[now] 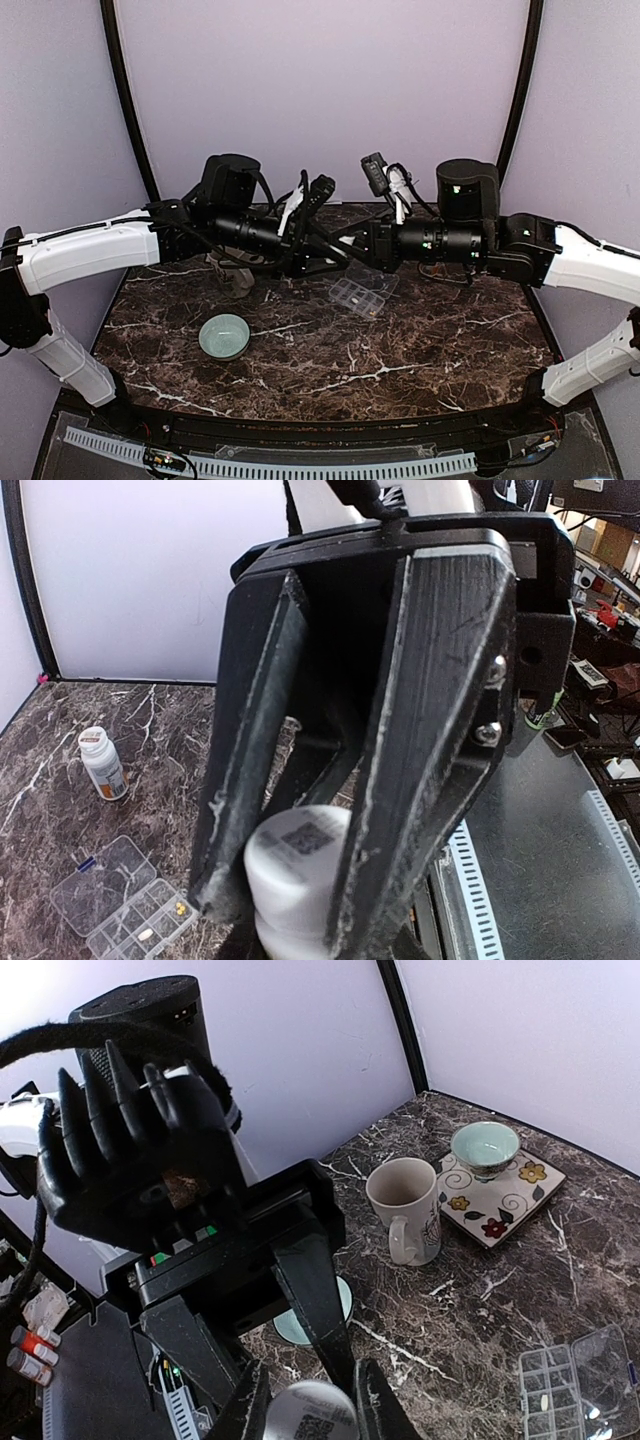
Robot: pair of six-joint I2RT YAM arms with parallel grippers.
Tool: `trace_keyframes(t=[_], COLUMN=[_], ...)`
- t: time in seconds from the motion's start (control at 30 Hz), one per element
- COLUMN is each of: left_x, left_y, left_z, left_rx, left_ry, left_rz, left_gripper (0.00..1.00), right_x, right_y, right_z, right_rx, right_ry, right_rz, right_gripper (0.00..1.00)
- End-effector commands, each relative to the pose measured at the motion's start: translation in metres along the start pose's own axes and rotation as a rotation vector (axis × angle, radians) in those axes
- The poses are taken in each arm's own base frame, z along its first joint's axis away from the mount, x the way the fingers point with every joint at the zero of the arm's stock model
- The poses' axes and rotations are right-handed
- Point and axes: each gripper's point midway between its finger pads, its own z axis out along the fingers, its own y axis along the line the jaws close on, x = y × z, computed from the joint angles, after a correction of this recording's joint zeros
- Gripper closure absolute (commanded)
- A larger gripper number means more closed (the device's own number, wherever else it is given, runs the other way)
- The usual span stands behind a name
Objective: Sort the pills into containers
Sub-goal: Pass from the left arm to the right, then place the pill bottle at the center of the board.
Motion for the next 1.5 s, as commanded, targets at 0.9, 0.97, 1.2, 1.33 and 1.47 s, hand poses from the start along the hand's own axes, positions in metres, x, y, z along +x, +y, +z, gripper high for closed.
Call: trace_keyframes(t=[0.9, 0.97, 1.2, 1.33, 1.47], left_x=[0.031, 0.035, 0.044, 0.047, 0.049], left_y=[0.063, 0.066, 0.073, 0.075, 0.075], left_z=[-0.034, -0.035, -0.035, -0.033, -0.033], left_rx=[-0.477, -0.495, -0.531, -0.536, -0.534], left_ry=[-0.058, -0.058, -0.062, -0.064, -0.075], left_rz=[-0.064, -0.073, -0.094, -0.097, -0.101], left_gripper=[0.3, 0.3, 0.29, 0.29, 0.29], right_x=[0.024, 0.033, 0.079, 0.112, 0.135], right_y=[-0.104, -0.127, -0.201, -0.237, -0.266], right_z=[-0.029, -0.04, -0.083, -0.103, -0.119], right_rx=[0.493, 0.58, 0.858, 0.962, 1.04], right_ry=[-0.014, -0.009, 0.035, 0.059, 0.061], right_rz=[-0.008, 0.015, 0.081, 0.126, 0.166], right_gripper=[1.0, 1.0, 1.0, 1.0, 1.0])
